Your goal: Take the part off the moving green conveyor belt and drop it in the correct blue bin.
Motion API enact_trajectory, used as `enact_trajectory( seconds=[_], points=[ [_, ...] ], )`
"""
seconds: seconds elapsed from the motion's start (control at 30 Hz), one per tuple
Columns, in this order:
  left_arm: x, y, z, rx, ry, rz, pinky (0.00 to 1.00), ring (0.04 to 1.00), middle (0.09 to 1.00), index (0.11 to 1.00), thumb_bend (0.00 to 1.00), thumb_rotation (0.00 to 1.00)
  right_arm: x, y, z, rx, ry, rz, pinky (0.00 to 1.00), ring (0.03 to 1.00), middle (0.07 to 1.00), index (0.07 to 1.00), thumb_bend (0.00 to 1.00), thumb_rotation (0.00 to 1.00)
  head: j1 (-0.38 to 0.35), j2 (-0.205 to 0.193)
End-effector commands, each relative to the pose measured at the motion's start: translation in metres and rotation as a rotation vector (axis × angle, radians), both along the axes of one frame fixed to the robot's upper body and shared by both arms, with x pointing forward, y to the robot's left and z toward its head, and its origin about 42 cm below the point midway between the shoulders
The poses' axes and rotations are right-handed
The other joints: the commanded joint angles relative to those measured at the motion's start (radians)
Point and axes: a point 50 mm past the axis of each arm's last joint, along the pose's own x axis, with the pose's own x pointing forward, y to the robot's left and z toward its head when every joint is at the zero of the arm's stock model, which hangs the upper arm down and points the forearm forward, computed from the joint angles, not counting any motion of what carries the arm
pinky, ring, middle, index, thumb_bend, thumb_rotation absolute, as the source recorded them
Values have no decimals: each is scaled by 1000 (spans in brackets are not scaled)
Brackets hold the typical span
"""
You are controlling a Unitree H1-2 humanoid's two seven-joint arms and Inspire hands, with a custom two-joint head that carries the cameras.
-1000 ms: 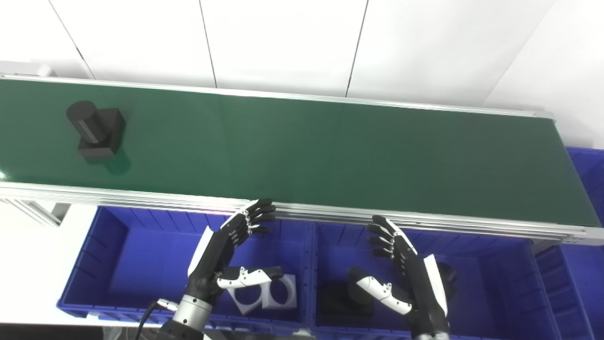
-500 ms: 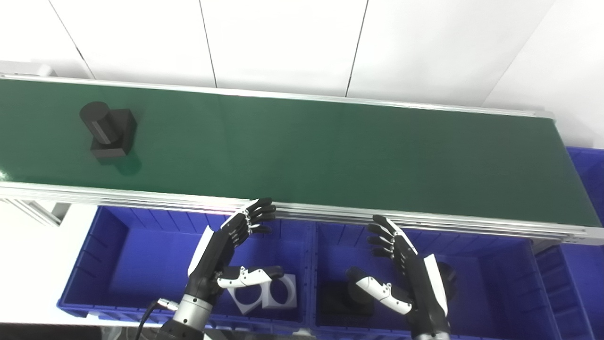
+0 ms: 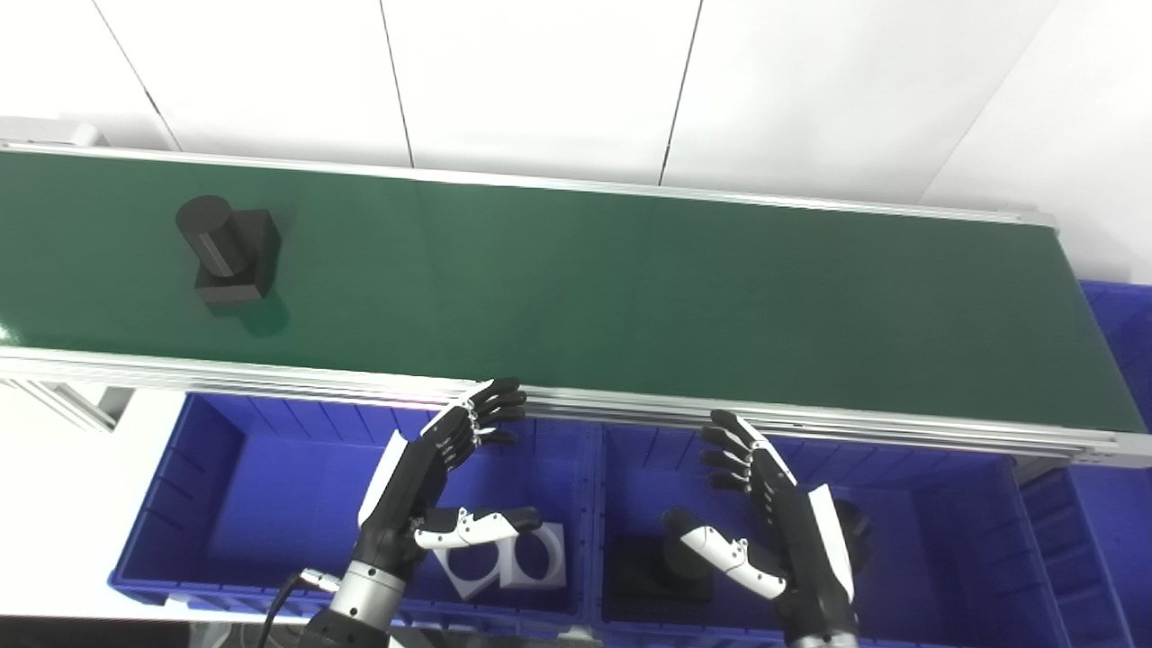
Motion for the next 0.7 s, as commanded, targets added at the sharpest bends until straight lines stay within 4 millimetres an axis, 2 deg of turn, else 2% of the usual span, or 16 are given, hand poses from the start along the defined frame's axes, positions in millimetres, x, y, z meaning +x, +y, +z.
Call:
enact_trajectory(
  seconds=[0.0,0.23,0.33,0.37,0.4,0.43,0.47,0.5,0.53,0.57,0.6,0.63,0.67],
  points=[
    [6,-2,12,-14,-71,2,691,780,813,827,803,300,3,2,12,19,-72,6,698,769,817,866,721,496,1,1],
    [6,-2,12,-18,-70,-1,692,781,814,829,798,288,3,1,12,17,-72,8,694,769,817,865,723,502,1,1],
    [6,-3,11,-18,-67,1,691,782,815,827,798,285,3,1,11,14,-73,7,698,768,818,866,725,506,29,-12],
    [6,-4,10,-10,-67,-1,690,782,815,827,799,286,3,-1,11,15,-70,8,700,769,818,867,725,507,71,-24],
    [6,-5,10,-4,-66,-2,701,787,819,830,799,300,3,-2,11,15,-67,9,705,774,823,870,723,513,81,-27],
    [5,-7,9,9,-67,-7,704,789,820,831,800,305,2,-4,11,19,-68,13,707,776,824,871,722,515,154,-50],
    [4,-8,9,19,-67,-11,712,793,825,834,796,313,2,-6,10,22,-68,16,715,783,831,875,717,521,166,-54],
    [3,-12,8,22,-65,-12,714,792,827,834,799,317,1,-9,9,23,-70,19,724,788,836,878,713,527,237,-83],
    [2,-15,8,25,-63,-12,711,789,827,832,803,317,0,-12,9,24,-72,21,728,790,837,880,712,531,248,-88],
    [1,-19,7,20,-59,-13,711,789,827,831,804,317,-1,-15,7,21,-76,25,728,791,838,881,711,531,304,-120],
    [0,-22,6,17,-57,-13,700,783,825,827,802,302,-2,-18,7,19,-79,28,728,790,838,885,700,526,304,-120],
    [-1,-26,5,13,-53,-13,697,781,824,826,802,297,-3,-20,5,18,-83,27,728,790,838,887,696,525,347,-150],
    [-2,-29,4,11,-50,-13,692,779,823,822,803,285,-3,-22,4,18,-87,27,724,787,836,886,695,527,347,-150]
  ],
)
